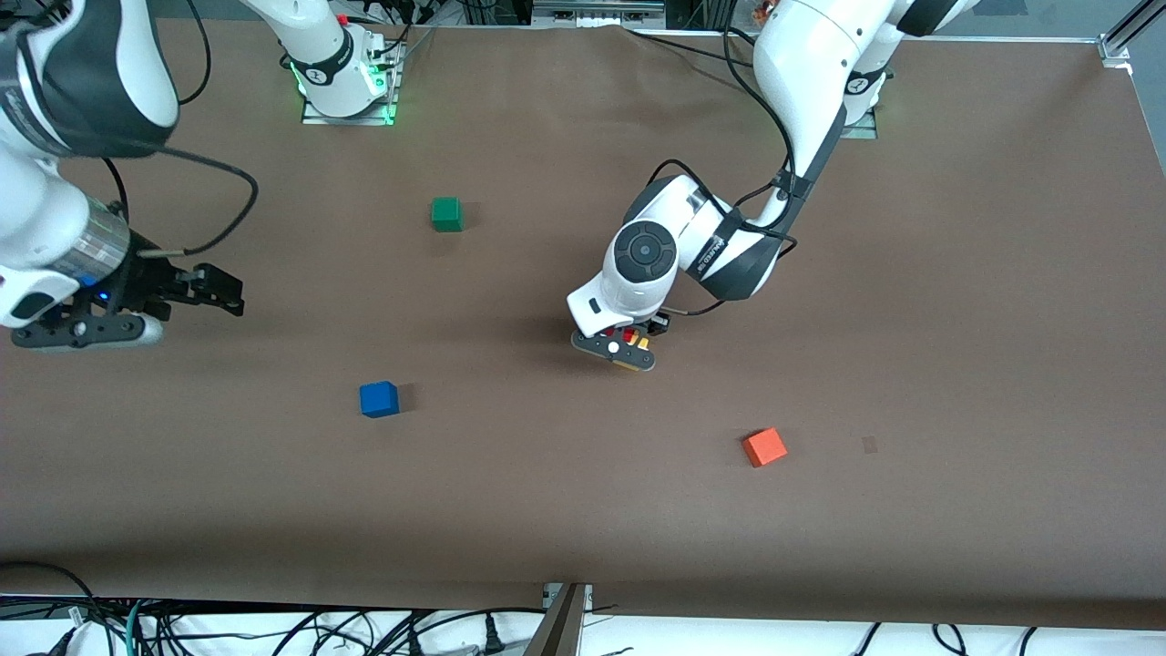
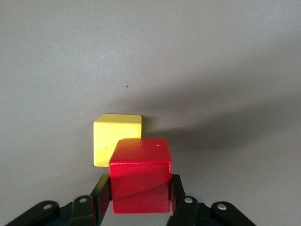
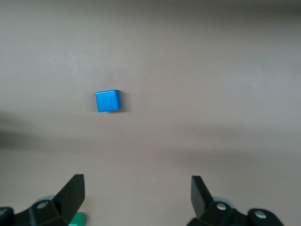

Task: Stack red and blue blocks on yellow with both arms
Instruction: 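Lower the red cube onto the yellow cube while the right gripper reaches the blue cube, then open the left gripper on the stack while the right gripper grasps the blue cube, then lift the blue cube with the right gripper while the left gripper withdraws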

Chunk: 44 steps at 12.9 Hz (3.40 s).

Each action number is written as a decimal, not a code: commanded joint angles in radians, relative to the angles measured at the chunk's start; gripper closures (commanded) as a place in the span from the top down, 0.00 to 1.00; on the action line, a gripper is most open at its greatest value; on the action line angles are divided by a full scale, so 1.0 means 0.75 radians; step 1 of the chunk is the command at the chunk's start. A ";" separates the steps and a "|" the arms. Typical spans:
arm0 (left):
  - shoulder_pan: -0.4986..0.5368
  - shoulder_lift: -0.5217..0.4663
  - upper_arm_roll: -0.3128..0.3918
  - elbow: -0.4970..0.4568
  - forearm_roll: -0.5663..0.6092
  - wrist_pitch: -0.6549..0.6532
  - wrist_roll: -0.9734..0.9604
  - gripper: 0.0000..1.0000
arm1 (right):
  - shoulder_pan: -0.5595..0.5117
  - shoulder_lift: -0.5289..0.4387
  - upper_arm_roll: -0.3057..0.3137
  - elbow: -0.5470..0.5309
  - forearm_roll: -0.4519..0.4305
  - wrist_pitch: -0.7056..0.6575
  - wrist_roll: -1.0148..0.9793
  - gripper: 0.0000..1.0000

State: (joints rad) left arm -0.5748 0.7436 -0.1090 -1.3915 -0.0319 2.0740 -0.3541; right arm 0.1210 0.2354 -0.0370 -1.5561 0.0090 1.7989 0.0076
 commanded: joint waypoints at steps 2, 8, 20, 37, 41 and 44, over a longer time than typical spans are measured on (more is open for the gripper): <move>0.006 0.015 0.012 0.043 0.004 -0.021 0.032 0.00 | -0.002 0.066 0.002 0.032 -0.028 0.005 0.002 1.00; 0.001 0.027 0.041 0.065 0.008 -0.021 0.069 0.00 | 0.000 0.236 0.004 0.032 -0.010 0.074 0.018 1.00; -0.011 0.062 0.041 0.072 0.110 -0.019 0.067 0.00 | 0.186 0.615 0.006 0.017 0.072 0.642 0.029 1.00; 0.281 -0.050 0.037 0.518 0.102 -0.477 0.067 1.00 | 0.184 0.617 0.006 -0.108 0.072 0.804 0.031 0.50; 0.592 -0.257 0.035 0.505 0.094 -0.481 0.069 1.00 | 0.237 0.596 0.008 0.088 0.074 0.513 0.233 0.50; 0.697 -0.304 0.045 0.505 0.114 -0.495 0.065 1.00 | 0.313 0.596 0.021 0.289 0.123 0.241 0.429 0.50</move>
State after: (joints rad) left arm -0.0760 0.5374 -0.0642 -0.9876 0.0282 1.7137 -0.3023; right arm 0.3170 0.6838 -0.0262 -1.4372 0.0632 2.1051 0.2431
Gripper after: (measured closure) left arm 0.000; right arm 0.445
